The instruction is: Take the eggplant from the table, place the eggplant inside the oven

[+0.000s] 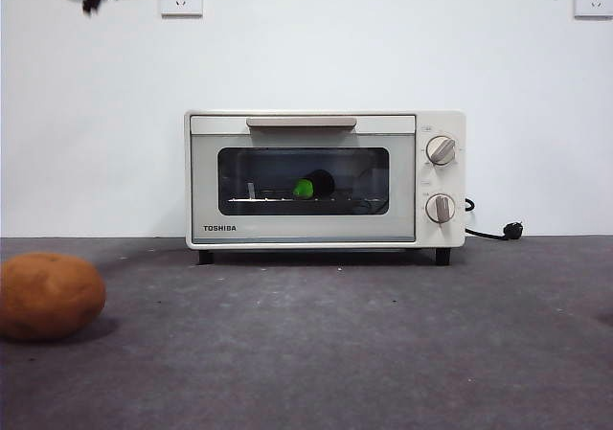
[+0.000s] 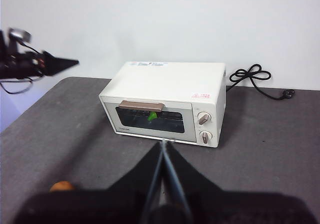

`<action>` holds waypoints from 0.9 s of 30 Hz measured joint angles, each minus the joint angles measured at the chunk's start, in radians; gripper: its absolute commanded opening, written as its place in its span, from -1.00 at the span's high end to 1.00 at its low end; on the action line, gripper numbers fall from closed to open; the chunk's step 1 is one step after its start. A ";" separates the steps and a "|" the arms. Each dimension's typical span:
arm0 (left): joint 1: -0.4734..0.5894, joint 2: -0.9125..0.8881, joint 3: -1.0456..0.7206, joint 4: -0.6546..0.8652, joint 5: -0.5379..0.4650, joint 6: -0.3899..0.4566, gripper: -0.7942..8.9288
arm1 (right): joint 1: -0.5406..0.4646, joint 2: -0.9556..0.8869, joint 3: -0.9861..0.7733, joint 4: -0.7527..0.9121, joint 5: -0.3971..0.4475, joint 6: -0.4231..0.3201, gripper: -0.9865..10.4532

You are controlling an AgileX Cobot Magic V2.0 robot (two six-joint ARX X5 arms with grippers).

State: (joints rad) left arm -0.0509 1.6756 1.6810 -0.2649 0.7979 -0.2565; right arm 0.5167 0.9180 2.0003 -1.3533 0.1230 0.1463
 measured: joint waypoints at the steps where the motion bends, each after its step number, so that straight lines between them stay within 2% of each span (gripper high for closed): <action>1: 0.000 -0.016 0.011 -0.015 0.000 0.000 0.85 | 0.000 0.000 0.000 0.000 0.000 0.000 0.83; 8: 0.000 -0.163 0.048 -0.106 -0.008 0.000 0.85 | 0.000 0.000 0.000 0.000 0.000 0.000 0.83; 13: -0.001 -0.280 0.048 -0.208 -0.061 0.004 0.85 | 0.000 0.001 0.000 0.000 0.000 0.000 0.83; 20: -0.001 -0.440 0.048 -0.397 -0.189 0.056 0.85 | 0.000 0.001 0.000 0.000 0.000 0.000 0.83; 27: -0.001 -0.593 0.048 -0.473 -0.314 0.074 0.85 | 0.000 0.002 0.000 0.000 0.000 0.000 0.83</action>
State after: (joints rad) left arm -0.0517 1.0824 1.7290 -0.7383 0.4839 -0.1822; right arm 0.5167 0.9199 2.0003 -1.3533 0.1230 0.1463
